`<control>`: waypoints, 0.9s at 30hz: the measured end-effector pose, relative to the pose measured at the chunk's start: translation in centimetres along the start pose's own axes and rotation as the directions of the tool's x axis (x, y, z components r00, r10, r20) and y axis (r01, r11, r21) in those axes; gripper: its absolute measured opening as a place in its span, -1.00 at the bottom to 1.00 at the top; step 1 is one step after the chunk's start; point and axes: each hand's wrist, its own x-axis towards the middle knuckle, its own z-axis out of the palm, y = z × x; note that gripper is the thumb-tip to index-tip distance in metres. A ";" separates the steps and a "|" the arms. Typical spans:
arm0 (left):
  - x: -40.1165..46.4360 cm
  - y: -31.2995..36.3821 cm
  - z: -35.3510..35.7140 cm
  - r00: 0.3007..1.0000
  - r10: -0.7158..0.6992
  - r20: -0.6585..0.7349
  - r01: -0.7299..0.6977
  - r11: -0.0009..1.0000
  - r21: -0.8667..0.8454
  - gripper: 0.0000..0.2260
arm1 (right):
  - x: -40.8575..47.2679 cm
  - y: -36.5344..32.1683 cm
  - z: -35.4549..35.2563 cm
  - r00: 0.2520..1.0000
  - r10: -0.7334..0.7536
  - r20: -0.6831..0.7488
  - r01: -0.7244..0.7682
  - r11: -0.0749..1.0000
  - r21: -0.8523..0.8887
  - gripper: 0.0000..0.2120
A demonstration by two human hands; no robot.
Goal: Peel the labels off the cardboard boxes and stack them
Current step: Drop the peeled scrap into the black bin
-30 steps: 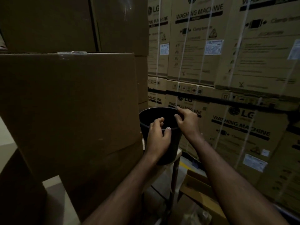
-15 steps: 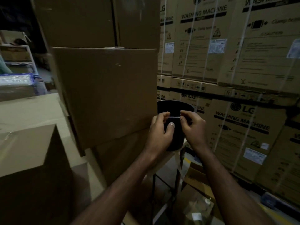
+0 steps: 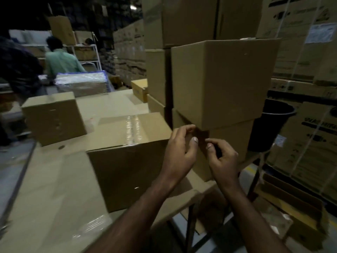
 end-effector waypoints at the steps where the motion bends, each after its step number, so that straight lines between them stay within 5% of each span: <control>1: -0.6 -0.6 -1.7 1.000 -0.009 -0.017 0.009 1.000 0.016 -0.68 | -0.6 -1.1 1.1 1.000 0.009 0.016 -0.010 1.000 0.019 -0.85; 7: -1.9 -3.5 -10.6 0.975 -0.036 -0.217 0.070 0.986 0.151 -0.72 | -1.8 -5.6 6.5 0.996 -0.043 0.079 0.040 0.998 0.044 -0.82; 15: -2.7 -7.0 -17.2 0.831 -0.097 -0.547 0.343 0.865 0.366 -0.77 | -1.8 -7.2 10.3 0.970 -0.134 0.203 0.126 0.991 0.048 -0.72; 20: -3.4 -7.9 -16.7 0.823 -0.214 -0.526 0.431 0.838 0.334 -0.79 | -1.7 -5.9 10.9 0.959 -0.110 0.261 0.109 0.994 0.018 -0.65; 27: -2.8 -7.3 -12.2 0.876 -0.128 -0.466 0.335 0.855 0.396 -0.78 | -0.1 -2.5 9.7 0.968 -0.005 0.250 0.042 0.989 -0.142 -0.60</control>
